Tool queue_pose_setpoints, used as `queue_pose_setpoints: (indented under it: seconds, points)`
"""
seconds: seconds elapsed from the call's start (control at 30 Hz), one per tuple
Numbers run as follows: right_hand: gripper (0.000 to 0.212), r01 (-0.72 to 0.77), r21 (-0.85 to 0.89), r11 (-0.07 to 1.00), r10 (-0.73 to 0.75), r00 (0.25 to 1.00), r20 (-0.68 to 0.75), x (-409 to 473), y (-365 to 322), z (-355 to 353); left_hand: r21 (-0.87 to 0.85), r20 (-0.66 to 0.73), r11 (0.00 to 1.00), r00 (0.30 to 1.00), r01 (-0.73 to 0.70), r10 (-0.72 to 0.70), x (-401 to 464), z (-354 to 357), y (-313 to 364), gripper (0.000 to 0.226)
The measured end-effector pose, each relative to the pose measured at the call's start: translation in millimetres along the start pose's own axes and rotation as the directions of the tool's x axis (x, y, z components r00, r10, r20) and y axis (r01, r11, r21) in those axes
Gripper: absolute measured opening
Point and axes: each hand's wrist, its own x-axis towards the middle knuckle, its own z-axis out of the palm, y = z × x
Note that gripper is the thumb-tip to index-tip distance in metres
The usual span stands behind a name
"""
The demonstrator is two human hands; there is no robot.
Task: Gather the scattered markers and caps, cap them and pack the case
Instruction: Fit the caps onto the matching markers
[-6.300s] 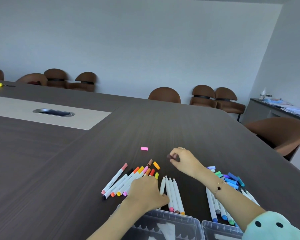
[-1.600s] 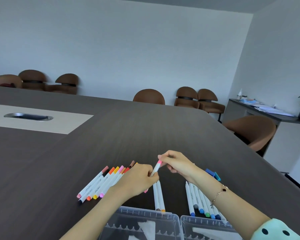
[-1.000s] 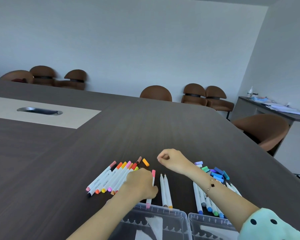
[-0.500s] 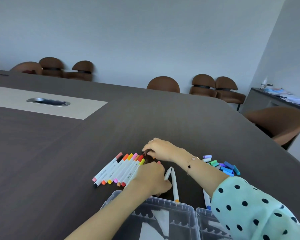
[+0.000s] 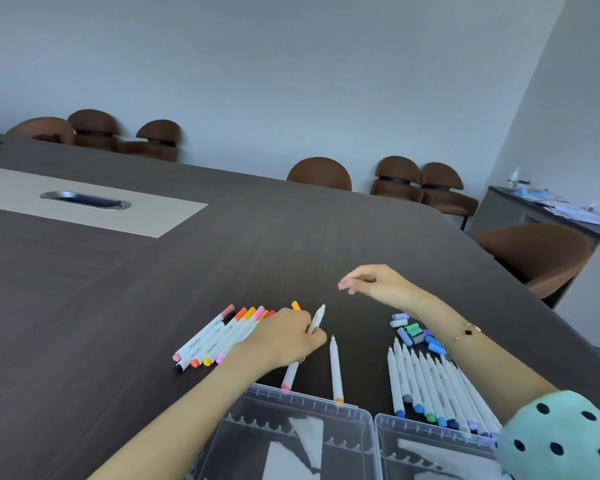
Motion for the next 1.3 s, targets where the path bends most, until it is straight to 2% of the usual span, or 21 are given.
queue_pose_setpoints:
  seconds: [0.13, 0.33, 0.6, 0.7, 0.83, 0.97, 1.3]
  points:
    - [0.021, -0.084, 0.141, 0.986, 0.089, 0.995, -0.033, -20, 15, -1, 0.007, -0.037, 0.999, 0.998, -0.048, 0.048, -2, 4, 6, 0.031]
    - [0.022, -0.06, 0.139, 0.988, 0.064, 0.998, -0.024, -30, 15, 14, -0.003, -0.004, 0.996, 0.996, -0.087, 0.087, -4, 5, 9, 0.03]
    - [0.024, -0.051, 0.267, 0.962, 0.059, 0.998, -0.024, -28, 10, 22, 0.003, -0.007, 0.994, 0.993, -0.114, 0.114, -1, 10, 7, 0.022]
    - [0.026, -0.038, 0.253, 0.967, 0.045, 0.999, -0.021, -28, 9, 20, 0.005, -0.003, 0.993, 0.993, -0.118, 0.118, 0, 10, 7, 0.022]
    - [0.03, -0.034, 0.26, 0.965, 0.065, 0.991, -0.114, -25, 7, 15, 0.01, -0.004, 0.993, 0.993, -0.115, 0.115, 0, 11, 7, 0.022]
    - [0.032, -0.022, 0.136, 0.99, 0.031, 0.997, -0.07, -26, 4, 16, 0.01, -0.019, 0.993, 0.993, -0.115, 0.115, 0, 10, 7, 0.024]
    - [0.032, -0.038, 0.112, 0.993, 0.034, 0.999, 0.042, -23, -8, 33, -0.036, -0.029, 0.996, 0.996, -0.084, 0.083, -2, 13, 6, 0.029]
